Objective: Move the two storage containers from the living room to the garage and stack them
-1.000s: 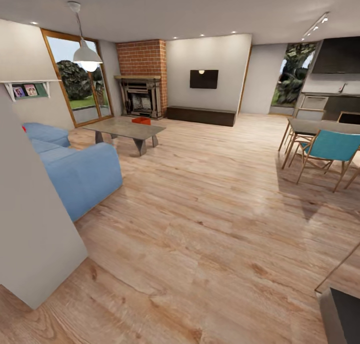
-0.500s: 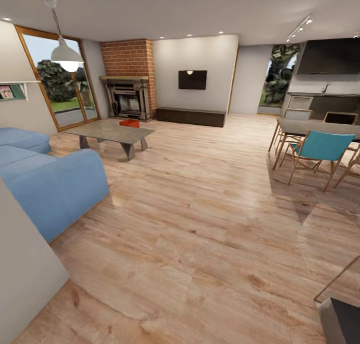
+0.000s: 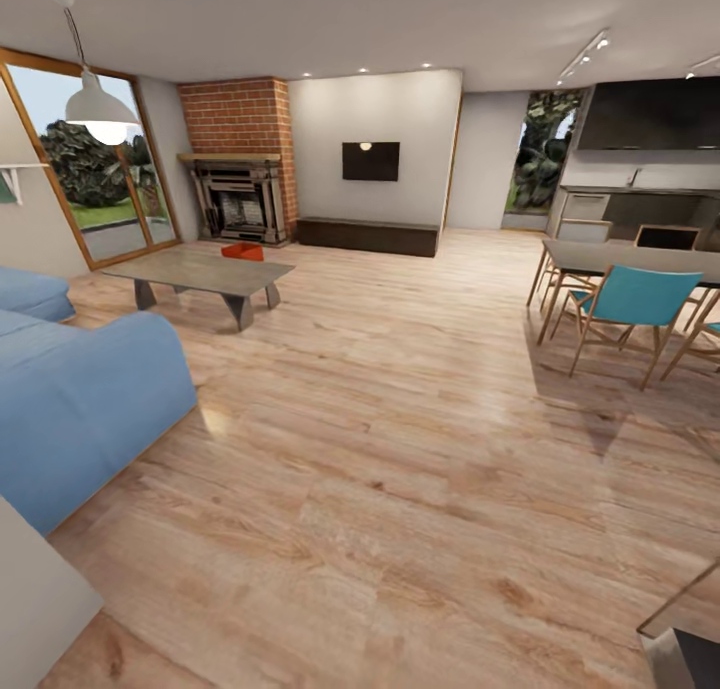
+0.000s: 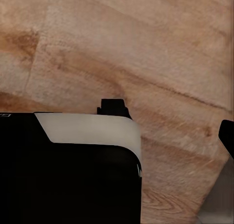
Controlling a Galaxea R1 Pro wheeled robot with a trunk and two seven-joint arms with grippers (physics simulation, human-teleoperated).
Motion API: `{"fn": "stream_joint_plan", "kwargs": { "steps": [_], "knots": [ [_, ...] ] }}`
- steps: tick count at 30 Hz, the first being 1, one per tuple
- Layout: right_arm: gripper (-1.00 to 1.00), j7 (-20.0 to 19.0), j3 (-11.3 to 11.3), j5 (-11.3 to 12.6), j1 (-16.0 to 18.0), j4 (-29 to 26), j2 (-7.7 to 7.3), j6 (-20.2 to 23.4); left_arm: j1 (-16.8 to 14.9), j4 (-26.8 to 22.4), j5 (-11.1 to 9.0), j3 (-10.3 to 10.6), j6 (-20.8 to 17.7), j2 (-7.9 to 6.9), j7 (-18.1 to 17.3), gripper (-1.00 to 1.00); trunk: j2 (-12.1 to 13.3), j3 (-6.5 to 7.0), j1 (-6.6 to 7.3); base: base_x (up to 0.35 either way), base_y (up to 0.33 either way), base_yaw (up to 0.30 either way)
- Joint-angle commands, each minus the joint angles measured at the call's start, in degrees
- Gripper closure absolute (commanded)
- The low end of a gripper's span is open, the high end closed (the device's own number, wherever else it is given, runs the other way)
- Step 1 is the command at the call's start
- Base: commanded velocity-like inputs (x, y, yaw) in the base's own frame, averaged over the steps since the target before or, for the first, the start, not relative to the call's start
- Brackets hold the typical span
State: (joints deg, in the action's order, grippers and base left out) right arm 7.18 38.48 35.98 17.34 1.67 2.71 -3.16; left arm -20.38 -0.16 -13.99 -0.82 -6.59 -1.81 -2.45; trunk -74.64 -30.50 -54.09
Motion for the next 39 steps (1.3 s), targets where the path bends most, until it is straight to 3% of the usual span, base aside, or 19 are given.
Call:
{"fn": "stream_joint_plan", "kwargs": {
  "steps": [1, 39],
  "knots": [
    [-1.00, 0.0, 0.5, 0.5, 0.1, 0.2, 0.04, -0.3, 0.0, 0.0, -0.4, -0.1, -0.3, 0.01, -0.2, -1.00, 0.0, -0.05, -0.03, 0.322, 0.000, -0.001],
    [-1.00, 0.0, 0.5, 0.5, 0.1, 0.2, 0.01, -0.2, 0.0, 0.0, -0.2, 0.1, -0.8, 0.13, -0.6, -1.00, 0.0, -0.05, -0.03, 0.322, 0.000, 0.000]
  ]
}}
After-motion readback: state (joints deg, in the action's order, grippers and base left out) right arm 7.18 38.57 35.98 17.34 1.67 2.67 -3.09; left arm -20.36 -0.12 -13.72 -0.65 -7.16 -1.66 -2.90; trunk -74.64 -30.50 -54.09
